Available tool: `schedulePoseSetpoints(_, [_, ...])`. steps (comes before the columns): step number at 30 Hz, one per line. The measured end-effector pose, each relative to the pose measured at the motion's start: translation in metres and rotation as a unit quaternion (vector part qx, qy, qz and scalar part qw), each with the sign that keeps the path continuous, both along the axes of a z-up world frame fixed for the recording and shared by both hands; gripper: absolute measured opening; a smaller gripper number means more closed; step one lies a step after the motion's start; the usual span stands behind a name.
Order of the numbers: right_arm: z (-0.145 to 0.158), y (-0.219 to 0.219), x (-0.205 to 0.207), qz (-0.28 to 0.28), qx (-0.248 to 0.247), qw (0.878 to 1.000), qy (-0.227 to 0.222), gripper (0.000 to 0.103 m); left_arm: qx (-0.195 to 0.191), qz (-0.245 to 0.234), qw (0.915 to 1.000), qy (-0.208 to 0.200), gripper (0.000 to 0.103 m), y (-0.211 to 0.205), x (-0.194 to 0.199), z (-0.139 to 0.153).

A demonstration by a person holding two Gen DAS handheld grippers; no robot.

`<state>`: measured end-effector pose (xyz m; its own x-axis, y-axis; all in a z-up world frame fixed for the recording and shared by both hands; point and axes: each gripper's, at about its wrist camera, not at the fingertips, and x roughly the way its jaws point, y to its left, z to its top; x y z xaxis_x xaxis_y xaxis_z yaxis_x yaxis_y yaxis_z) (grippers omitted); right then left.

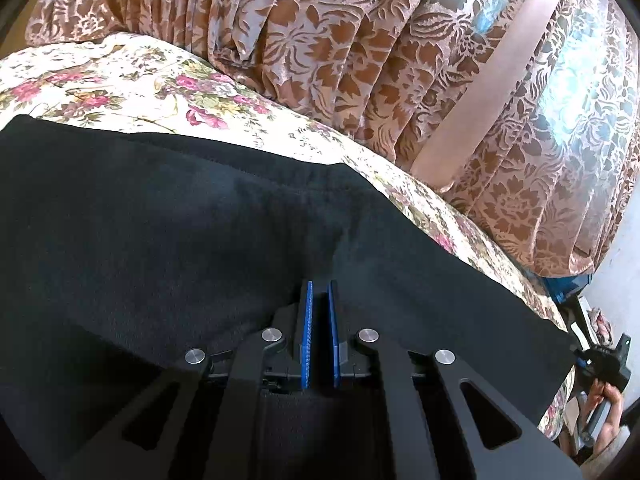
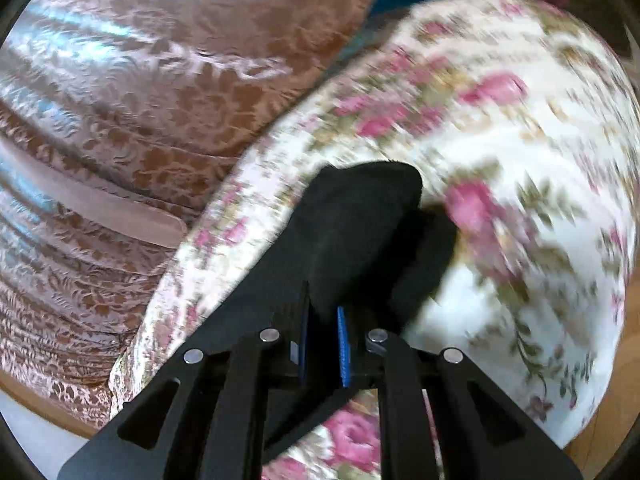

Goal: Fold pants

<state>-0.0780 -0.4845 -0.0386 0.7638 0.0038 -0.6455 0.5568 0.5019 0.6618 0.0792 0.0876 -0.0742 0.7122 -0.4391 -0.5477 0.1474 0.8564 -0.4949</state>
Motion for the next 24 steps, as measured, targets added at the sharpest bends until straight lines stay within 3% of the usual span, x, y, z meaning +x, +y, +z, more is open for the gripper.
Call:
schedulePoseSetpoints(6, [-0.013, 0.001, -0.001, 0.009, 0.006, 1.000, -0.011, 0.015, 0.020, -0.021, 0.9995, 0.011, 0.006, -0.011, -0.004, 0.009])
schedulePoseSetpoints(7, [-0.011, 0.001, -0.001, 0.012, 0.002, 1.000, -0.015, 0.020, 0.020, -0.028, 0.9994, 0.010, 0.006, -0.014, -0.006, 0.011])
schedulePoseSetpoints(9, [-0.008, 0.001, -0.002, 0.014, -0.001, 1.000, -0.023, 0.032, 0.025, -0.056, 0.9981, 0.004, 0.006, -0.029, -0.012, 0.017])
schedulePoseSetpoints(15, [-0.013, -0.030, 0.002, -0.020, 0.029, 0.999, -0.036, 0.038, 0.035, -0.162, 0.9861, -0.001, 0.006, -0.091, -0.022, 0.029])
schedulePoseSetpoints(17, [-0.018, -0.043, 0.007, -0.031, 0.042, 0.998, -0.035, 0.029, 0.044, -0.196, 0.9796, -0.004, 0.006, -0.112, -0.026, 0.027])
schedulePoseSetpoints(18, [-0.018, -0.047, 0.010, -0.033, 0.038, 0.998, -0.027, 0.011, 0.056, -0.217, 0.9746, -0.004, 0.006, -0.126, -0.028, 0.024])
schedulePoseSetpoints(21, [-0.005, -0.044, 0.012, -0.025, 0.003, 1.000, -0.017, 0.010, 0.095, -0.256, 0.9621, 0.003, 0.006, -0.153, -0.034, 0.015])
schedulePoseSetpoints(24, [0.002, -0.039, 0.005, -0.025, -0.035, 0.999, -0.009, 0.010, 0.085, -0.252, 0.9637, 0.016, 0.006, -0.152, -0.035, 0.012])
